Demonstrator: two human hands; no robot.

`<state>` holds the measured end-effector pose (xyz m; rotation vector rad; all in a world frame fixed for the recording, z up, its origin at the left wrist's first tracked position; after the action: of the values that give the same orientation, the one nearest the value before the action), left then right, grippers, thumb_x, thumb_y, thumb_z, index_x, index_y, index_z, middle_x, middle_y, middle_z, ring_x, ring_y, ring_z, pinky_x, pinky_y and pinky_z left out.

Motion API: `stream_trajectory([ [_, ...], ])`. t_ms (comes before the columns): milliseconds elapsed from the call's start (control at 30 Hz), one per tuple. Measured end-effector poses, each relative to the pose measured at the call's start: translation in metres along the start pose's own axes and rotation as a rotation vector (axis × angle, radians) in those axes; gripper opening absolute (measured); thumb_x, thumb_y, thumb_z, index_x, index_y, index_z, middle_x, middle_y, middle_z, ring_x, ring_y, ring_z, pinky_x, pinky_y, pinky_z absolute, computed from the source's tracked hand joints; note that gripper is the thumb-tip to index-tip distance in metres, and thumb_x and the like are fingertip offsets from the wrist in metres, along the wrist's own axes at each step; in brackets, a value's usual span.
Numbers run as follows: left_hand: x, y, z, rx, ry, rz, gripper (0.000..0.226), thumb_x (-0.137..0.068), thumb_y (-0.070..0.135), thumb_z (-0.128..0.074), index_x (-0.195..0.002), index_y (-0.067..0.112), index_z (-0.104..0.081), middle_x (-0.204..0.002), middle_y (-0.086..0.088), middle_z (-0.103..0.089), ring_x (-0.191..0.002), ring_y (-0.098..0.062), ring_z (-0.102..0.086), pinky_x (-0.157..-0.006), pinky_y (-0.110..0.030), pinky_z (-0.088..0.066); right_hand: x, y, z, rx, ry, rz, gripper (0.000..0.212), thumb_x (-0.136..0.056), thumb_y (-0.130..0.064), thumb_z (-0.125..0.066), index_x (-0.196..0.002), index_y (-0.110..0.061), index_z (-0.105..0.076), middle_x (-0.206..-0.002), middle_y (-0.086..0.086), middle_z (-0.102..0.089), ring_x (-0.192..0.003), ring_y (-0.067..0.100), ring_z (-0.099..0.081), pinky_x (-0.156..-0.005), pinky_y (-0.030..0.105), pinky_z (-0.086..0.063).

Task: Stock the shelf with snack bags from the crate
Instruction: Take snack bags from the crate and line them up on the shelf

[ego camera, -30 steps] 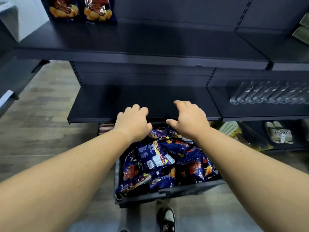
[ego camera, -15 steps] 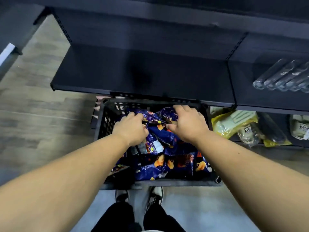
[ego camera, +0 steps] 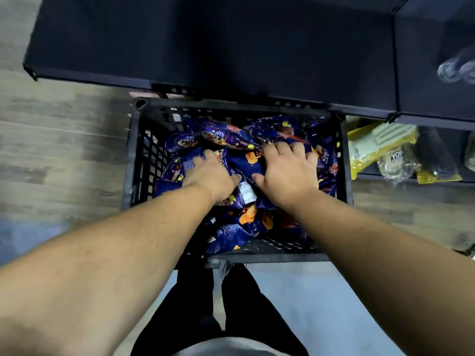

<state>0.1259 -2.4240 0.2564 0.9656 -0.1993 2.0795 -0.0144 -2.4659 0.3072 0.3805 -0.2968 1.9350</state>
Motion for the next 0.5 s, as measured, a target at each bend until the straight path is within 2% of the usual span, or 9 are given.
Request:
stream_trajectory([
  [133, -0.006, 0.003, -0.005, 0.028, -0.006, 0.049, 0.107, -0.084, 0.059, -0.062, -0.152, 0.011, 0.005, -0.155, -0.017, -0.015, -0.137, -0.042, -0.027, -0.107, -0.047, -0.031, -0.004, -0.003, -0.011, -0.001, -0.050, 0.013, 0.059, -0.092, -0.051, -0.051, -0.140, -0.020, -0.036, -0.143, 0.005, -0.041, -0.130, 0.031, -0.033, -0.103, 0.048, -0.029],
  [200, -0.009, 0.000, -0.007, 0.050, 0.002, 0.050, 0.107, -0.084, 0.049, -0.067, -0.152, 0.010, 0.007, -0.154, -0.016, -0.014, -0.137, -0.041, -0.025, -0.108, -0.046, -0.030, -0.006, -0.004, -0.013, 0.001, -0.056, 0.017, 0.059, -0.092, -0.051, -0.051, -0.141, -0.021, -0.036, -0.143, 0.006, -0.041, -0.131, 0.032, -0.033, -0.104, 0.049, -0.029],
  [300, -0.011, -0.009, -0.005, 0.103, 0.056, 0.011, 0.094, -0.084, 0.031, -0.069, -0.151, 0.015, -0.004, -0.147, -0.015, -0.016, -0.133, -0.038, -0.030, -0.104, -0.039, -0.034, -0.009, -0.005, -0.014, 0.001, -0.067, 0.023, 0.059, -0.093, -0.050, -0.050, -0.142, -0.021, -0.035, -0.144, 0.007, -0.040, -0.132, 0.032, -0.033, -0.104, 0.049, -0.029],
  [367, -0.011, -0.015, 0.002, 0.174, 0.065, -0.046, 0.086, -0.083, 0.027, -0.067, -0.150, 0.023, -0.013, -0.142, -0.012, -0.018, -0.128, -0.036, -0.037, -0.101, -0.037, -0.037, -0.010, -0.007, -0.013, -0.007, -0.075, 0.026, 0.059, -0.092, -0.051, -0.051, -0.141, -0.020, -0.035, -0.143, 0.006, -0.040, -0.131, 0.032, -0.034, -0.104, 0.049, -0.030],
  [433, -0.011, -0.023, 0.010, 0.280, 0.032, -0.092, 0.088, -0.077, 0.030, -0.069, -0.149, 0.026, -0.019, -0.142, -0.011, -0.028, -0.123, -0.033, -0.046, -0.100, -0.035, -0.041, -0.012, -0.009, -0.011, -0.021, -0.077, 0.025, 0.059, -0.092, -0.051, -0.051, -0.140, -0.020, -0.035, -0.142, 0.006, -0.041, -0.130, 0.032, -0.035, -0.104, 0.049, -0.030],
  [467, -0.011, -0.028, 0.015, 0.384, 0.006, -0.101, 0.090, -0.072, 0.029, -0.071, -0.148, 0.024, -0.023, -0.138, -0.011, -0.040, -0.116, -0.030, -0.053, -0.097, -0.034, -0.046, -0.012, -0.009, -0.009, -0.029, -0.076, 0.024, 0.059, -0.092, -0.051, -0.051, -0.140, -0.020, -0.035, -0.142, 0.006, -0.041, -0.130, 0.032, -0.035, -0.104, 0.049, -0.030],
  [500, -0.012, -0.033, 0.021, 0.512, -0.012, -0.111, 0.088, -0.069, 0.025, -0.072, -0.145, 0.021, -0.028, -0.127, -0.009, -0.054, -0.103, -0.027, -0.061, -0.087, -0.035, -0.053, -0.013, -0.010, -0.007, -0.036, -0.076, 0.023, 0.059, -0.092, -0.051, -0.051, -0.140, -0.020, -0.035, -0.142, 0.006, -0.040, -0.130, 0.032, -0.035, -0.104, 0.049, -0.030],
])
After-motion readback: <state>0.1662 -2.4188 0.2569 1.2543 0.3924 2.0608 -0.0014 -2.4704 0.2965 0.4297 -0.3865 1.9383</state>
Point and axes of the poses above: each hand's wrist, its own x-axis away from the middle knuckle, its own z-axis out of the back of the hand, y = z × x, the point moved 4 cm from there along -x, towards the middle knuckle
